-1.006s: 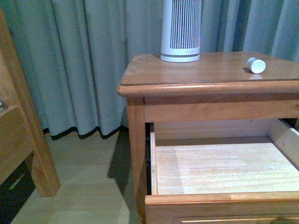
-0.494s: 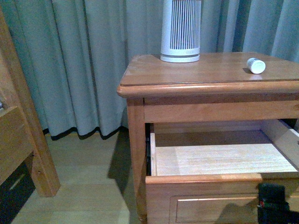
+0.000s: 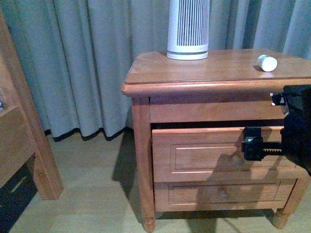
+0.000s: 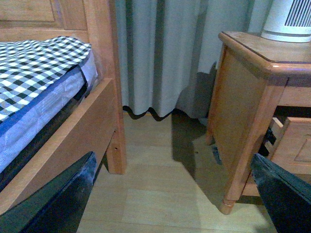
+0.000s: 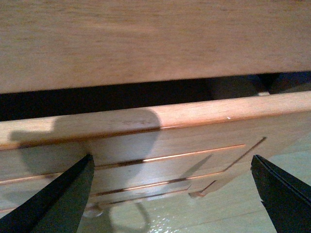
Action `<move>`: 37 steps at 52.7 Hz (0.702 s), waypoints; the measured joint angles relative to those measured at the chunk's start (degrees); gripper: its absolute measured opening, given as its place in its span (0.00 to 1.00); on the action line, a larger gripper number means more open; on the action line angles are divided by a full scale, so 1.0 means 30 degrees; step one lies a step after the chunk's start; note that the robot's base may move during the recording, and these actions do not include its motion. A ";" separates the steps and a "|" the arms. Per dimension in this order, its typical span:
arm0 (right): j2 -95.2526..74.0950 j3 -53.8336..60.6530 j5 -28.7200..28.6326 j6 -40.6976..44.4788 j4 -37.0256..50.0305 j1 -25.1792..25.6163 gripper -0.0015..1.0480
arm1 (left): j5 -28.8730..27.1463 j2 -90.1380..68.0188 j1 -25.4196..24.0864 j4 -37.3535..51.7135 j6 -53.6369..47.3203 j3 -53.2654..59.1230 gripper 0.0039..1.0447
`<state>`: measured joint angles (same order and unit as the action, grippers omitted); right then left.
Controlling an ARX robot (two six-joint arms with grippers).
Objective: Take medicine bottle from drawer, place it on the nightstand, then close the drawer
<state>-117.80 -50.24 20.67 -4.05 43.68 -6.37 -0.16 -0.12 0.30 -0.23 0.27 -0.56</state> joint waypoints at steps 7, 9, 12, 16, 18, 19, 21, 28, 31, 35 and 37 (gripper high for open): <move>-0.1195 -0.1865 -0.0197 0.0554 -0.1304 0.0612 0.93 | 0.0000 0.0000 0.0000 0.0000 0.0000 0.0000 0.94; -0.1508 -0.2317 -0.0262 0.0794 -0.1719 0.0758 0.93 | 0.0000 0.0000 0.0000 0.0007 0.0000 0.0000 0.94; -0.1690 -0.2521 -0.0313 0.0874 -0.1785 0.0831 0.93 | 0.0000 0.0000 0.0000 0.0007 0.0000 0.0000 0.94; -0.1698 -0.2579 -0.0342 0.1064 -0.1792 0.0831 0.93 | 0.0000 0.0000 0.0000 0.0000 0.0000 0.0000 0.94; -0.1698 -0.2579 -0.0357 0.1107 -0.1785 0.0838 0.93 | 0.0000 0.0000 0.0000 0.0000 0.0000 0.0000 0.94; -0.1698 -0.2579 -0.0357 0.1107 -0.1778 0.0838 0.93 | 0.0000 0.0000 0.0000 0.0007 0.0000 0.0000 0.94; -0.1690 -0.2535 -0.0386 0.1122 -0.1668 0.0845 0.93 | 0.0000 0.0000 0.0000 0.0000 0.0000 0.0000 0.94; -0.1253 -0.1931 -0.0393 0.0969 -0.1304 0.0852 0.93 | 0.0000 0.0000 0.0000 0.0000 0.0000 0.0000 0.94; -0.0517 -0.1260 -0.0379 0.0780 -0.1319 0.0816 0.93 | 0.0000 0.0000 0.0000 0.0000 0.0000 0.0000 0.94; 0.1005 -0.0022 -0.0211 0.0393 -0.1581 0.0670 0.93 | 0.0000 0.0000 0.0000 0.0000 -0.0007 0.0000 0.94; 0.1800 0.0605 -0.0175 0.0197 -0.1698 0.0583 0.93 | 0.0000 0.0000 0.0000 0.0000 0.0000 0.0000 0.94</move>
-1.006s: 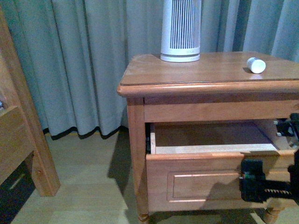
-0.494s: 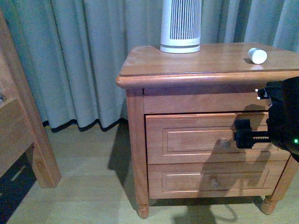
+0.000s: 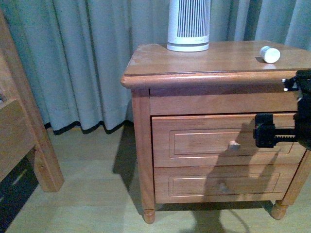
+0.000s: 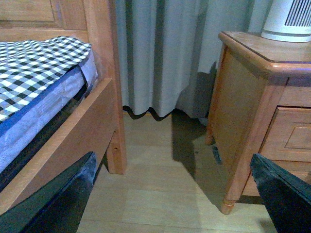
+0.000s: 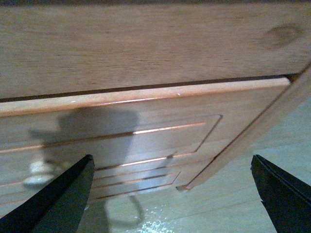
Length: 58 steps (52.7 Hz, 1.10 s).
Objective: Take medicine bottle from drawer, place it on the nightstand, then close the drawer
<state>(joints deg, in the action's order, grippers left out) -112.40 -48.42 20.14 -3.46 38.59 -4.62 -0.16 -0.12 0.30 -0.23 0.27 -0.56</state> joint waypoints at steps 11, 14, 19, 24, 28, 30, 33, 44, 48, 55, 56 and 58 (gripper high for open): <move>0.6149 0.4648 0.0036 -0.1086 -0.1413 -0.0641 0.93 | 0.0000 0.0000 0.0000 0.0000 0.0000 0.0000 0.94; 0.8604 0.6156 0.0102 -0.1151 -0.2171 -0.0714 0.93 | 0.0000 0.0000 0.0000 0.0000 0.0000 0.0000 0.94; 1.2662 0.7949 0.0219 -0.1443 -0.3869 -0.0765 0.93 | 0.0000 0.0000 0.0000 0.0000 0.0000 0.0000 0.94; 1.7325 0.9253 0.0342 -0.1945 -0.6513 -0.1005 0.93 | 0.0000 0.0000 0.0000 0.0000 0.0000 0.0000 0.94; 2.0546 0.9945 0.0736 -0.2178 -0.8531 -0.1443 0.93 | 0.0000 0.0000 0.0000 0.0000 0.0000 0.0000 0.94; 2.2316 1.0331 0.1231 -0.2193 -0.9588 -0.1843 0.93 | 0.0000 0.0000 0.0000 0.0000 0.0000 0.0000 0.94; 2.4837 1.0863 0.2164 -0.2127 -1.0892 -0.2681 0.93 | 0.0000 0.0000 0.0000 0.0007 0.0000 0.0000 0.94; 3.0476 1.1519 0.4248 -0.2229 -1.4353 -0.5464 0.93 | 0.0000 0.0000 0.0000 0.0000 -0.0007 0.0000 0.94; 3.0702 1.1562 0.4328 -0.2310 -1.4491 -0.5610 0.93 | 0.0007 0.0000 0.0000 0.0007 0.0000 0.0000 0.94; 3.2079 1.3129 -0.0299 -0.0627 -1.1344 -0.4153 0.79 | 0.0000 0.0000 0.0000 0.0007 0.0000 0.0000 0.94; 3.2363 1.3296 -0.0918 -0.0291 -1.1089 -0.3854 0.75 | 0.0000 0.0000 0.0000 0.0000 0.0000 0.0000 0.94; 3.2698 1.3442 -0.1610 0.0029 -1.0965 -0.3483 0.71 | 0.0000 0.0000 0.0000 0.0000 0.0000 0.0000 0.94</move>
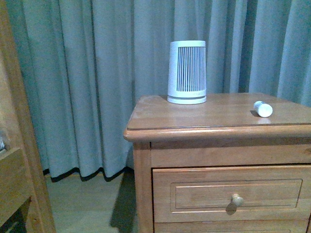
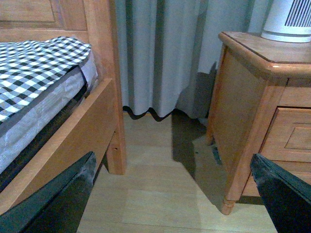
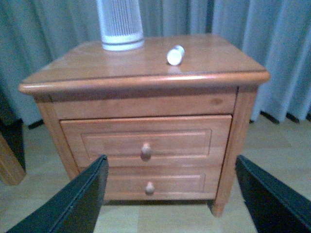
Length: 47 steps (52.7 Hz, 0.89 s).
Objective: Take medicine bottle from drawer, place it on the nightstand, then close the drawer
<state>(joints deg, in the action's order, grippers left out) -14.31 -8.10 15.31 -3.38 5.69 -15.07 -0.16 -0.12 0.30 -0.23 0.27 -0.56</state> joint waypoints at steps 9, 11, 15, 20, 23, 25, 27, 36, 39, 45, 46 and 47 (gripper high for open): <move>0.2674 0.0707 -0.1530 0.0729 -0.1836 0.1209 0.43 | 0.0029 0.0000 0.0000 0.0000 0.0000 0.0000 0.94; 0.2820 0.0809 -0.1785 0.0780 -0.1880 0.1552 0.36 | 0.0022 0.0000 0.0000 0.0000 0.0000 0.0000 0.94; 0.3249 0.1107 -0.4233 0.0947 -0.2047 0.3359 0.19 | 0.0015 0.0000 0.0000 0.0000 0.0000 0.0000 0.94; 0.3534 0.1348 -0.4867 0.1013 -0.2047 0.4852 0.02 | 0.0007 0.0000 0.0000 0.0000 0.0000 0.0000 0.94; 0.3614 0.1428 -0.5064 0.1049 -0.2047 0.4889 0.03 | 0.0015 0.0000 0.0000 0.0000 0.0000 0.0000 0.94; 0.3687 0.1494 -0.5064 0.1049 -0.2047 0.4911 0.03 | 0.0015 0.0000 0.0000 0.0007 0.0000 0.0000 0.94; 0.3767 0.1596 -0.5064 0.1049 -0.2040 0.4940 0.03 | 0.0007 0.0000 0.0000 0.0000 0.0000 0.0000 0.94; 0.4422 0.2317 -0.5064 0.1056 -0.1967 0.4969 0.03 | 0.0007 0.0000 0.0000 0.0000 0.0000 0.0000 0.94; 0.4561 0.2477 -0.5071 0.1056 -0.1967 0.4962 0.03 | 0.0007 0.0000 0.0000 0.0000 0.0000 0.0000 0.94; 0.4626 0.2477 -0.5078 0.1056 -0.1967 0.4976 0.03 | 0.0022 0.0000 0.0000 0.0007 -0.0007 0.0000 0.94; 0.4634 0.2477 -0.5071 0.1056 -0.1967 0.4976 0.03 | 0.0015 0.0000 0.0000 0.0007 -0.0007 0.0000 0.94; 0.4634 0.2477 -0.5071 0.1056 -0.1967 0.4976 0.03 | 0.0015 0.0000 0.0000 0.0007 0.0000 0.0000 0.94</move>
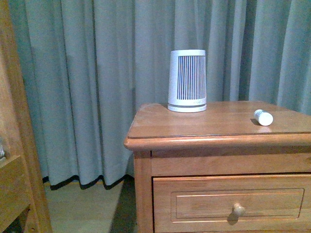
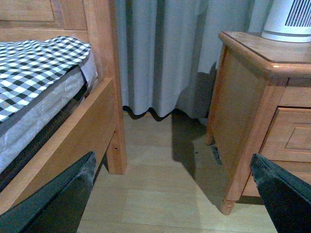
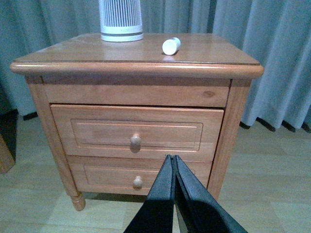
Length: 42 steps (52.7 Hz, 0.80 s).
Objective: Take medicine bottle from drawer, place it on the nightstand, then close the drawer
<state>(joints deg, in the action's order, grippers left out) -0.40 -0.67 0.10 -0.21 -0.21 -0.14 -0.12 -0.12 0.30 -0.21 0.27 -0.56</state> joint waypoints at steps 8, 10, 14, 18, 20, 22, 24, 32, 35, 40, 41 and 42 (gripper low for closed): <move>0.0007 0.0000 0.0000 0.0000 0.0000 0.0000 0.03 | 0.0007 0.0000 0.0000 -0.0007 0.0000 0.0000 0.94; 0.0007 0.0000 0.0000 0.0000 0.0000 0.0000 0.03 | 0.0000 0.0000 0.0000 -0.0007 0.0000 0.0000 0.94; 0.0007 0.0000 0.0000 0.0029 0.0000 0.0000 0.04 | 0.0007 0.0000 0.0000 -0.0007 0.0000 0.0000 0.94; 0.0007 0.0000 0.0000 0.0022 0.0000 0.0000 0.15 | 0.0000 0.0000 0.0000 -0.0007 0.0000 0.0000 0.94; 0.0007 0.0000 0.0000 0.0015 0.0000 0.0000 0.22 | 0.0007 0.0000 0.0000 -0.0007 0.0000 0.0000 0.94; 0.0007 0.0000 0.0000 0.0015 0.0000 0.0000 0.28 | 0.0007 0.0000 0.0000 -0.0007 0.0000 0.0000 0.94; 0.0007 0.0000 0.0000 0.0022 0.0000 0.0000 0.35 | 0.0007 0.0000 0.0000 -0.0007 0.0000 0.0000 0.94; 0.0007 0.0000 0.0000 0.0015 0.0000 0.0000 0.60 | 0.0007 0.0000 0.0000 0.0000 -0.0007 0.0000 0.94; 0.0007 0.0000 0.0000 0.0022 0.0000 0.0000 0.69 | 0.0007 0.0000 0.0000 0.0000 0.0000 0.0000 0.94; 0.0015 0.0000 0.0000 0.0015 0.0000 0.0000 0.83 | 0.0000 0.0000 0.0000 -0.0007 -0.0007 0.0000 0.94; 0.0007 0.0000 0.0000 0.0022 0.0000 0.0000 0.87 | 0.0000 0.0000 0.0000 -0.0007 0.0000 0.0000 0.94; 0.0015 0.0000 0.0000 0.0022 0.0000 0.0000 0.90 | 0.0007 0.0000 0.0000 -0.0007 0.0000 0.0000 0.94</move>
<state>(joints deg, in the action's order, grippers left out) -0.36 -0.67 0.10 -0.14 -0.21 -0.14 -0.10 -0.12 0.30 -0.23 0.27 -0.56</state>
